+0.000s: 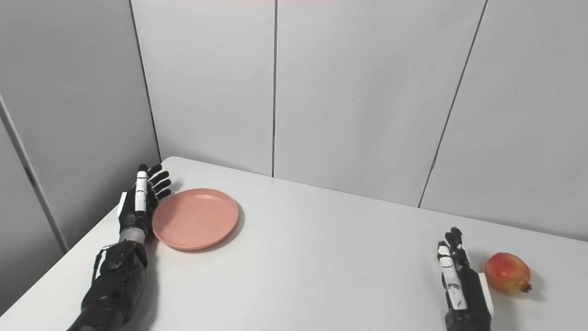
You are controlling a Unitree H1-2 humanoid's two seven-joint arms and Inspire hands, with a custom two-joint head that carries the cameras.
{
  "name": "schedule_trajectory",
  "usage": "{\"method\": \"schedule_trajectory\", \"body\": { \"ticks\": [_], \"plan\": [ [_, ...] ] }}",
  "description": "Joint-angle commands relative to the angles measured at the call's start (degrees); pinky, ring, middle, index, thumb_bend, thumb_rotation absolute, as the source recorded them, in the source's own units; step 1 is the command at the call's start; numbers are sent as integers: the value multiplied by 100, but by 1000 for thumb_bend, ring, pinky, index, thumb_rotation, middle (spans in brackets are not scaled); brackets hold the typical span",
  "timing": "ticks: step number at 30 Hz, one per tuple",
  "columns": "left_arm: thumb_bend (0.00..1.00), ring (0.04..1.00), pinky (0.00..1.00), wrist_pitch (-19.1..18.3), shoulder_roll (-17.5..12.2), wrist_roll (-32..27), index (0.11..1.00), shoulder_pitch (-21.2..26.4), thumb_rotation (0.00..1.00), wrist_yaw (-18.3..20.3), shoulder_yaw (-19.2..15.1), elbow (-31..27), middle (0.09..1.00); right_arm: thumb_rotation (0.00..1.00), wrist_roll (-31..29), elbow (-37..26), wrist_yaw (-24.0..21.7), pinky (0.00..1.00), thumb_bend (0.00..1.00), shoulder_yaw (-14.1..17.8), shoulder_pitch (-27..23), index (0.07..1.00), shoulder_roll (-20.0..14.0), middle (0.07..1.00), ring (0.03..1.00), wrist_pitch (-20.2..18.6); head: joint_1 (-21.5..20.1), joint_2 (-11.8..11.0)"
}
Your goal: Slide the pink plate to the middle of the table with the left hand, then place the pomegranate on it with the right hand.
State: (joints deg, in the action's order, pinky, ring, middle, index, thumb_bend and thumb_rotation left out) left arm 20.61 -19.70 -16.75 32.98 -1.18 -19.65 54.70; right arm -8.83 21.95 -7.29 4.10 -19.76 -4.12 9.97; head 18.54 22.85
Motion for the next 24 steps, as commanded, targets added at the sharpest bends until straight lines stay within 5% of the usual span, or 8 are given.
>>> {"method": "schedule_trajectory", "body": {
  "ticks": [1,24],
  "plan": [
    [595,806,776,48,-5,-24,793,183,1000,118,30,-92,805,802,-14,-70,-29,1000,488,5,-31,1000,-8,999,979,216,-1,6],
    [605,825,824,-476,311,345,810,-46,1000,128,583,-991,823,803,42,-176,71,1000,506,-13,-15,1000,30,994,974,112,-50,34]
  ]
}}
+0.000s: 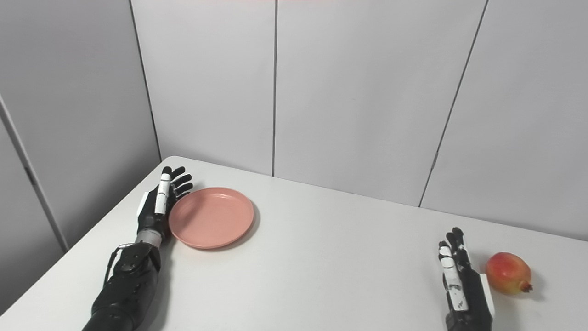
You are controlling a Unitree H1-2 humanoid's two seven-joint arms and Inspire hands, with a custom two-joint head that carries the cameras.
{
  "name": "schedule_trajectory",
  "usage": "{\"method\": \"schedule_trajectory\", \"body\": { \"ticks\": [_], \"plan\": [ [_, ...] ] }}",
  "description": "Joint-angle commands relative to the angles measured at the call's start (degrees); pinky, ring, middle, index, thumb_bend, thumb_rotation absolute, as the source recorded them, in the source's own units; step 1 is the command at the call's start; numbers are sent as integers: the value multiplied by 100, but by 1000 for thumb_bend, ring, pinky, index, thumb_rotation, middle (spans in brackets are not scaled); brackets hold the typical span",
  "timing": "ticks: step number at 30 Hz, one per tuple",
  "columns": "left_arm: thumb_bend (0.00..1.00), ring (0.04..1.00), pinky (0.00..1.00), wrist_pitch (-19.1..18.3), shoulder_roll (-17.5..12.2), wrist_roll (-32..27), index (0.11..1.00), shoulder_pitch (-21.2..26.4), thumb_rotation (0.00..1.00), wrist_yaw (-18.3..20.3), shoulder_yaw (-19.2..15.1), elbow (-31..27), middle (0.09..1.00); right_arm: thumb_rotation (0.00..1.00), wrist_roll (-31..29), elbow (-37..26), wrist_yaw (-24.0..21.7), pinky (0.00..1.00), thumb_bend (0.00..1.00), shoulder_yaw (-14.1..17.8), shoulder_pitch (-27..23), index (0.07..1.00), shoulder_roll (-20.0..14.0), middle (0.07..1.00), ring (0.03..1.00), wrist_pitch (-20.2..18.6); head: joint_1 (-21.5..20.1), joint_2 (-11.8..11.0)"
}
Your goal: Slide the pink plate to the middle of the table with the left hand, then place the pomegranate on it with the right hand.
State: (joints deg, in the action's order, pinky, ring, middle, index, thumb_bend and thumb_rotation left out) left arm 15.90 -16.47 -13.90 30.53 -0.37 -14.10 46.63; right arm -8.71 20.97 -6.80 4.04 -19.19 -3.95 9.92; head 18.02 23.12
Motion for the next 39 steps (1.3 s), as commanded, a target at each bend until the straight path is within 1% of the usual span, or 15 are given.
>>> {"method": "schedule_trajectory", "body": {
  "ticks": [1,6,10,13,15,17,22,24,27,30,33,36,37,38,39],
  "plan": [
    [607,827,820,-18,7,55,809,188,1000,56,40,-205,825,806,35,-70,24,1000,498,-8,-74,1000,11,994,974,123,3,7],
    [581,822,803,-60,134,31,811,167,1000,76,36,-290,821,805,16,-67,-15,1000,502,-14,-82,1000,5,993,974,128,-16,24],
    [595,826,801,-174,202,82,814,129,1000,67,86,-437,825,806,14,-66,-19,1000,494,-12,-85,1000,6,995,972,130,-20,32],
    [593,837,814,-232,258,80,826,91,1000,132,148,-574,835,804,0,-69,-22,1000,490,-10,-89,1000,15,997,972,109,-39,24],
    [596,836,815,-276,306,61,821,72,1000,142,161,-658,834,805,9,-61,-17,1000,499,-14,-92,1000,18,998,975,115,-41,25],
    [598,833,813,-340,360,65,818,56,1000,126,164,-750,830,810,18,-59,-17,1000,500,-18,-90,1000,15,999,977,115,-49,26],
    [598,855,852,-555,527,-9,840,2,1000,209,178,-1040,847,794,-38,-64,-29,1000,505,1,-85,1000,36,996,975,112,-63,34],
    [600,861,861,-668,617,-33,845,-28,1000,212,177,-1177,854,796,-44,-33,-44,1000,525,-2,-93,1000,27,994,972,130,-79,42],
    [592,858,853,-790,754,-54,842,-67,1000,173,160,-1346,852,800,-42,-49,-38,1000,517,-11,-86,1000,28,993,972,124,-110,54],
    [584,854,840,-873,878,-32,837,-101,1000,140,167,-1485,850,804,-21,-64,-12,1000,511,-16,-77,1000,36,993,970,107,-180,86],
    [610,859,845,-917,956,6,841,-145,1000,165,217,-1585,855,808,-26,-46,-26,1000,515,-23,-85,1000,36,997,977,103,-222,103],
    [600,858,846,-965,1046,73,842,-214,1000,158,323,-1696,854,820,-12,80,-22,1000,531,-42,-149,1000,65,1000,982,134,-409,143],
    [598,861,851,-983,1062,83,845,-234,1000,166,355,-1727,856,823,1,108,-5,1000,543,-45,-162,1000,77,997,978,149,-409,143],
    [597,862,852,-1002,1074,88,846,-264,1000,203,398,-1764,856,824,22,92,17,1000,547,-50,-154,1000,84,996,976,149,-490,185],
    [592,865,853,-1018,1080,88,850,-285,1000,226,430,-1793,860,824,35,77,31,1000,538,-53,-146,1000,89,993,972,147,-506,190]
  ]
}}
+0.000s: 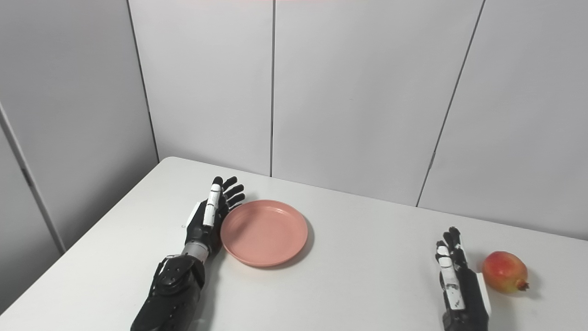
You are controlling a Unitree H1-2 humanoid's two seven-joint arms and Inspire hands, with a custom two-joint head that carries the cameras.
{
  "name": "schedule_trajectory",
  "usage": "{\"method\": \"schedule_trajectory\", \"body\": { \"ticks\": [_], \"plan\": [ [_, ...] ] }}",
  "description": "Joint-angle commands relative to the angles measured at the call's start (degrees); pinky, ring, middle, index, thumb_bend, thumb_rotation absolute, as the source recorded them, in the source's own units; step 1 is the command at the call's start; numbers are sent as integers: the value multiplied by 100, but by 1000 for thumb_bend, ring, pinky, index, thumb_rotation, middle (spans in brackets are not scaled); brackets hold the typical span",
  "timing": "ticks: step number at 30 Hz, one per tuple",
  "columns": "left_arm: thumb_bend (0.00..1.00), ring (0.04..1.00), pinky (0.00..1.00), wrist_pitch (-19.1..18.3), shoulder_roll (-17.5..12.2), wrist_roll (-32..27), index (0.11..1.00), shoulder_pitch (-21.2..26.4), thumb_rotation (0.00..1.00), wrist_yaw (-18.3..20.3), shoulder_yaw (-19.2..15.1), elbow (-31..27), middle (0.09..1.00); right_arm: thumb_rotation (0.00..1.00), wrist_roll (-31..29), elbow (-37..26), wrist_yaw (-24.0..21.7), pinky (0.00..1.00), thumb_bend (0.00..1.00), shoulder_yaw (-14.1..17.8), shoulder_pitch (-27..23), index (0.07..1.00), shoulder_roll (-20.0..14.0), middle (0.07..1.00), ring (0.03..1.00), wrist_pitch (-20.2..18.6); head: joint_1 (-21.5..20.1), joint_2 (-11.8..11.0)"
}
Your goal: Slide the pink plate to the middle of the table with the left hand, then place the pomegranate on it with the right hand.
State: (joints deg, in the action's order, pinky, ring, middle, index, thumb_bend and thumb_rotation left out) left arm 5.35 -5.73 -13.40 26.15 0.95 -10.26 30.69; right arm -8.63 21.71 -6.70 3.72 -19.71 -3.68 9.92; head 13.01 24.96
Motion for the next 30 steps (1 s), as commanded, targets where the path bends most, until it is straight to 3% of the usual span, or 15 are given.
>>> {"method": "schedule_trajectory", "body": {
  "ticks": [1,8,30],
  "plan": [
    [589,867,854,4,14,43,853,129,1000,108,78,-237,861,824,28,-49,41,1000,534,-19,-75,1000,76,992,970,117,-91,39],
    [583,874,871,-192,20,142,863,-52,1000,220,326,-445,866,788,112,-204,122,1000,527,-49,-28,1000,152,988,970,-15,-422,153],
    [567,897,867,-554,101,177,894,-518,1000,525,695,-1138,901,822,588,-332,466,993,589,-265,-117,1000,423,991,972,-321,-1698,507]
  ]
}}
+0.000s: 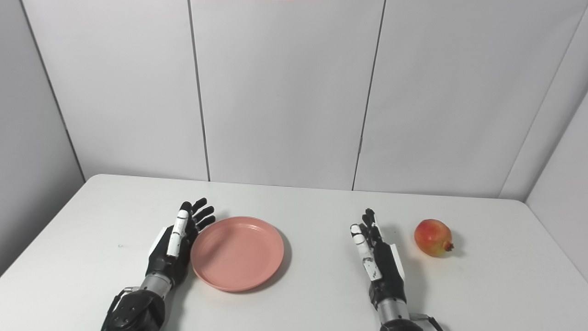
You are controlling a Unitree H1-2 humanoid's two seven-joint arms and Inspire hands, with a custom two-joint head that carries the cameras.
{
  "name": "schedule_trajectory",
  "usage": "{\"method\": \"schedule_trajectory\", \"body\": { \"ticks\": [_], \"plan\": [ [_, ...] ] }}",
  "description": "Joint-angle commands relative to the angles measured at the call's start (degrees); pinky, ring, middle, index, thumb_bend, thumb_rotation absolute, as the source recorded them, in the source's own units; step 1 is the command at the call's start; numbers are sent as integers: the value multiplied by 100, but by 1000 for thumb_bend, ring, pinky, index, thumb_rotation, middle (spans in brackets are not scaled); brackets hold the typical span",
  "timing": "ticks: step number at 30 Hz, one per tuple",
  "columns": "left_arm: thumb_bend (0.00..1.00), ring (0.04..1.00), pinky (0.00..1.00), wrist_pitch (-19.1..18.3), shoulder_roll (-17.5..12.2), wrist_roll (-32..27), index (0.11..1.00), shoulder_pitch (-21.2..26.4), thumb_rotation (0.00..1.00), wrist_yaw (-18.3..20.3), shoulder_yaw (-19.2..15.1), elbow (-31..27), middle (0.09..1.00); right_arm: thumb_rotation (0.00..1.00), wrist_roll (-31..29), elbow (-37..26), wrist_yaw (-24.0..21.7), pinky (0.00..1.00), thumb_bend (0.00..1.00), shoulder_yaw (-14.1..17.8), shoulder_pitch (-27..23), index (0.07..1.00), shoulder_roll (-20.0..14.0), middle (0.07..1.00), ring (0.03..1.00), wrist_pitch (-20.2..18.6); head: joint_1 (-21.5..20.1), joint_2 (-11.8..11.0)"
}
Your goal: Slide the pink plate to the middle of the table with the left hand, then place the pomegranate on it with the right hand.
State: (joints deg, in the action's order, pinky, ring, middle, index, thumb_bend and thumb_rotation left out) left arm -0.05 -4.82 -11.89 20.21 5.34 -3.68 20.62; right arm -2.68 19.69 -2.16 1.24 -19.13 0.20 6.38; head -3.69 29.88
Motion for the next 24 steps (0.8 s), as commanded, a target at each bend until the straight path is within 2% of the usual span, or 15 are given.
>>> {"method": "schedule_trajectory", "body": {
  "ticks": [1,14,24],
  "plan": [
    [576,901,878,-31,19,14,897,57,1000,104,43,-141,905,817,-10,-141,15,990,588,-20,-173,1000,46,988,968,32,-57,25],
    [572,915,885,-57,287,-82,909,-142,1000,202,88,-292,915,820,27,-241,47,976,600,-61,-128,993,55,979,962,-42,-146,75],
    [565,926,905,-5,417,-25,924,-195,1000,347,195,-290,929,824,-33,-304,-18,992,600,-63,-98,996,9,983,971,-110,-6,129]
  ]
}}
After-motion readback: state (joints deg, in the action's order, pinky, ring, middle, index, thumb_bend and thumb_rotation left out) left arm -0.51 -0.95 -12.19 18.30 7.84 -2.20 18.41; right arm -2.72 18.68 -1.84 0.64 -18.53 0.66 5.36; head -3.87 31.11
